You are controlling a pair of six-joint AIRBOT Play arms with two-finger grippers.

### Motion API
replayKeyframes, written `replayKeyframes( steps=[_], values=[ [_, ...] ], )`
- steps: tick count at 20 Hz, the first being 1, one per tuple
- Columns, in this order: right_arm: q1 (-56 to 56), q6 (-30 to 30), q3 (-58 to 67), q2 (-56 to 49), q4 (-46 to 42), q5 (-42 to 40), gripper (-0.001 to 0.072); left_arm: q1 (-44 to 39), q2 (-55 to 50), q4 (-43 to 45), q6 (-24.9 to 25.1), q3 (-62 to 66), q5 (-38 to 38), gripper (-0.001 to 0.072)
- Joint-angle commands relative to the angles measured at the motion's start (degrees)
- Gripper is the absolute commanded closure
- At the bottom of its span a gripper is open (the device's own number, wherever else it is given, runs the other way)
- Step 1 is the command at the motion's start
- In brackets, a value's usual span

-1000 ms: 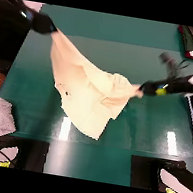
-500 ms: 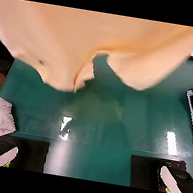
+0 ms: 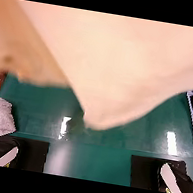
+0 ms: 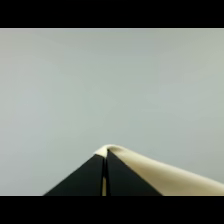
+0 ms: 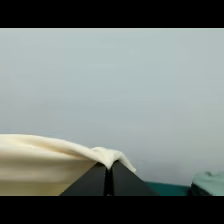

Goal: Fold the shirts.

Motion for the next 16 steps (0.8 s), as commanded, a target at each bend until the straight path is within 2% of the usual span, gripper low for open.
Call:
replayKeyframes(
  steps=[1,5,8,12,16],
  values=[
    [-0.98,6.38,-0.85,-5.60,-0.24,10.91,0.0700,0.04,-4.98,1.62,-0.26,0.09,-2.29,0.0686],
    [-0.96,8.57,-10.78,-14.60,-0.24,23.76,0.0700,0.04,-20.33,1.62,-3.17,-0.33,-16.28,0.0686],
    [-0.02,8.52,-19.67,-21.70,-0.66,26.25,0.0700,0.04,-31.71,-0.48,-3.17,-6.10,-24.79,0.0685],
    [4.04,5.29,-30.27,-30.49,-1.20,21.07,0.0699,-0.13,-46.47,-5.42,-3.06,-10.19,-31.23,0.0685],
    [6.93,5.27,-34.58,-35.85,-2.84,8.79,0.0698,-0.13,-53.51,-7.37,-3.08,-10.21,-29.40,0.0684]
  ],
)
